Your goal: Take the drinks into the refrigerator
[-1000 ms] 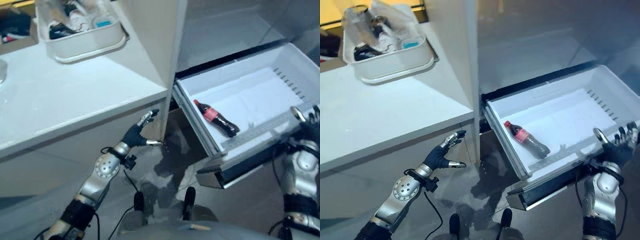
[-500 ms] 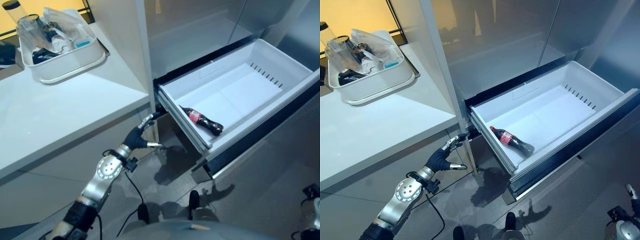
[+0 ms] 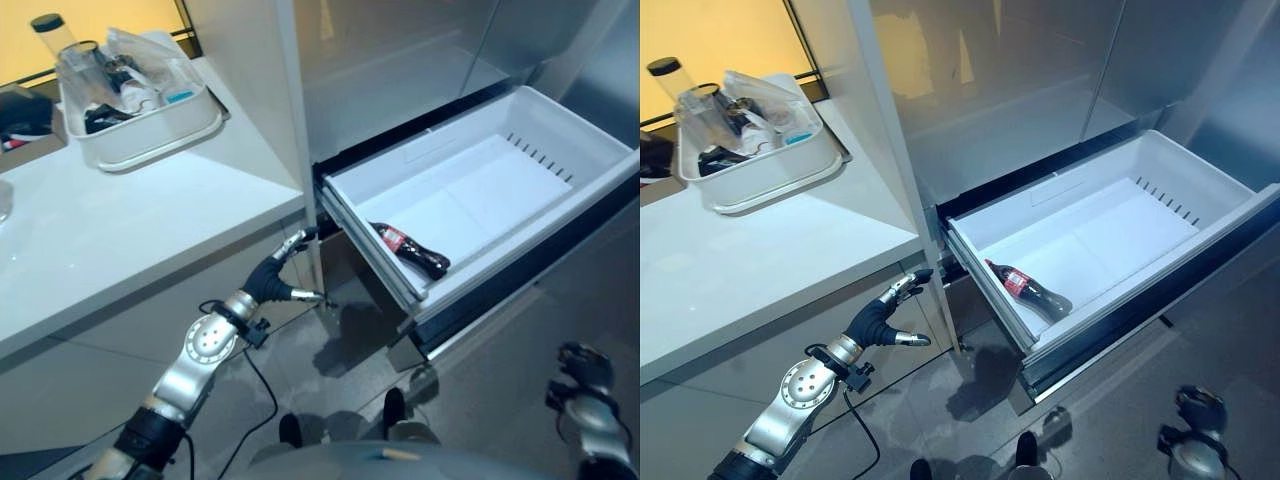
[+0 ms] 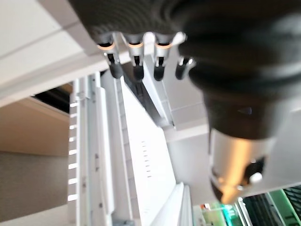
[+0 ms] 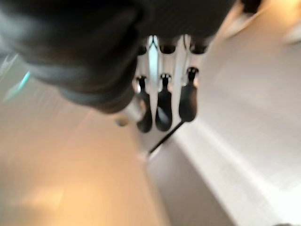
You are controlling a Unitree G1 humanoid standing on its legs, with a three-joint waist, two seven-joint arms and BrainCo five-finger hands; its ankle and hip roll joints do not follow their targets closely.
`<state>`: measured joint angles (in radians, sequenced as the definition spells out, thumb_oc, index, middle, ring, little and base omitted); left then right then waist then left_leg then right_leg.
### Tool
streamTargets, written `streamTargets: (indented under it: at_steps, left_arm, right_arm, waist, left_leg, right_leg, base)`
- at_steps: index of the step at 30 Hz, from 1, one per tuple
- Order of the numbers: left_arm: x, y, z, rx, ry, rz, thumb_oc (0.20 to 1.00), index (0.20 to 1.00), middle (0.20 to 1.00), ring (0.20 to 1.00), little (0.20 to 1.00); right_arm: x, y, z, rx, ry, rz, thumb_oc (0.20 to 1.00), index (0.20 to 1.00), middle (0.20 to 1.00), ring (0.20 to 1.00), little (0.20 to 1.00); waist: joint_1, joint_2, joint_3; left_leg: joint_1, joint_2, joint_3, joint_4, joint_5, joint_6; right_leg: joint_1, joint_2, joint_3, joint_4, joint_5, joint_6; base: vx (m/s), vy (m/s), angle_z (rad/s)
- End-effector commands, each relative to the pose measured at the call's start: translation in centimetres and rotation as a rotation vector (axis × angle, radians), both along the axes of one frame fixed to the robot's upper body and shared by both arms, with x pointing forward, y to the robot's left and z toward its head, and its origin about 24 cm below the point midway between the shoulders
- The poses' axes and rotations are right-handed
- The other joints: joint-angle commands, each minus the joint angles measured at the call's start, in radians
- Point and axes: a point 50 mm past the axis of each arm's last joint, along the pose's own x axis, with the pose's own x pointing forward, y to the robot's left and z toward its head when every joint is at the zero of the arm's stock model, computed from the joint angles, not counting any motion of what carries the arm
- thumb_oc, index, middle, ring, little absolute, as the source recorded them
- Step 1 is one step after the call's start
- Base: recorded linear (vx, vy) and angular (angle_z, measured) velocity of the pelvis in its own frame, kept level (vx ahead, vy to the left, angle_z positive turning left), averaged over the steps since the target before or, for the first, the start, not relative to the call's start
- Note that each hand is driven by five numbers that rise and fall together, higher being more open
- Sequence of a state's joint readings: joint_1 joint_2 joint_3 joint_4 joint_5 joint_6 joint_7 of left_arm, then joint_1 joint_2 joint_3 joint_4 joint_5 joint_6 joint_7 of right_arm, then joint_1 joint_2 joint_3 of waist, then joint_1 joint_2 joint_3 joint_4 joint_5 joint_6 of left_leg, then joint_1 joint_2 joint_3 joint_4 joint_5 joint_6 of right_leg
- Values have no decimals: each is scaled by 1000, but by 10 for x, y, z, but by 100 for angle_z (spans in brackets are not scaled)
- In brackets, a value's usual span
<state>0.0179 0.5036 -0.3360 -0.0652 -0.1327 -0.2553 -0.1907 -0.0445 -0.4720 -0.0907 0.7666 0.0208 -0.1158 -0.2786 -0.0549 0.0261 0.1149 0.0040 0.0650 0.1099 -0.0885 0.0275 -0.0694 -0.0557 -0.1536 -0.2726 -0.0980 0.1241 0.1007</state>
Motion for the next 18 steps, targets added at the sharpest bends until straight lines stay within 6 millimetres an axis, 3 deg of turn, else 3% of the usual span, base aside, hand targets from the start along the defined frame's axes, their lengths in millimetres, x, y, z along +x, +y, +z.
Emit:
streamTargets:
  at_steps: [1, 4, 9, 10, 12, 13, 14, 18]
  left_arm:
    - [3, -6, 26, -52, -116, -52, 1000, 1000, 1000, 1000, 1000]
    - [1, -9, 26, -84, -110, -46, 1000, 1000, 1000, 1000, 1000]
    - [1, -15, 28, -120, -117, -46, 1000, 1000, 1000, 1000, 1000]
    - [1, -16, 30, -129, -128, -39, 1000, 1000, 1000, 1000, 1000]
    - [2, -16, 31, -132, -135, -34, 1000, 1000, 1000, 1000, 1000]
    - [3, -16, 34, -129, -151, -27, 1000, 1000, 1000, 1000, 1000]
    - [4, -16, 34, -129, -154, -26, 1000, 1000, 1000, 1000, 1000]
    - [6, -15, 38, -150, -168, -10, 1000, 1000, 1000, 1000, 1000]
  right_arm:
    - [61, 6, 49, -153, -109, 171, 200, 200, 200, 200, 200]
    - [106, 35, 89, -245, -215, 336, 200, 200, 200, 200, 200]
    - [155, 76, 148, -437, -335, 519, 200, 200, 200, 200, 200]
    - [170, 96, 181, -513, -423, 582, 200, 200, 200, 200, 200]
    - [175, 104, 194, -551, -459, 604, 200, 200, 200, 200, 200]
    - [184, 128, 226, -633, -540, 671, 200, 200, 200, 200, 200]
    - [184, 128, 227, -635, -542, 672, 200, 200, 200, 200, 200]
    - [195, 164, 266, -745, -627, 753, 200, 200, 200, 200, 200]
  waist:
    - [38, -41, 45]
    - [72, -43, 67]
    - [122, -48, 92]
    - [138, -52, 104]
    - [145, -55, 111]
    - [159, -59, 120]
    - [157, -59, 122]
    - [184, -65, 135]
  left_leg:
    - [-26, -43, -37, 1, -54, 27]
    - [-49, -49, -50, 1, -45, 27]
    - [-112, -59, -74, 1, -10, 25]
    - [-127, -60, -79, 1, -3, 22]
    - [-139, -61, -82, 1, 2, 22]
    - [-149, -59, -85, 1, 0, 18]
    - [-154, -60, -85, 1, 7, 20]
    - [-174, -63, -91, 1, 15, 18]
  right_leg:
    - [82, -11, -65, 11, -80, 46]
    - [65, -16, -71, 12, -74, 47]
    - [19, -28, -94, 11, -49, 50]
    - [7, -28, -99, 11, -44, 50]
    - [-2, -31, -103, 11, -40, 50]
    - [-11, -31, -102, 11, -41, 51]
    - [-15, -33, -102, 11, -35, 50]
    - [-27, -37, -110, 11, -31, 51]
  base:
    - [-20, 0, 5]
    - [-66, 12, 5]
    - [-63, 23, 9]
    - [-39, 26, 19]
    - [-23, 9, 4]
    - [-45, 20, 4]
    - [-40, 24, 10]
    - [-45, 18, 6]
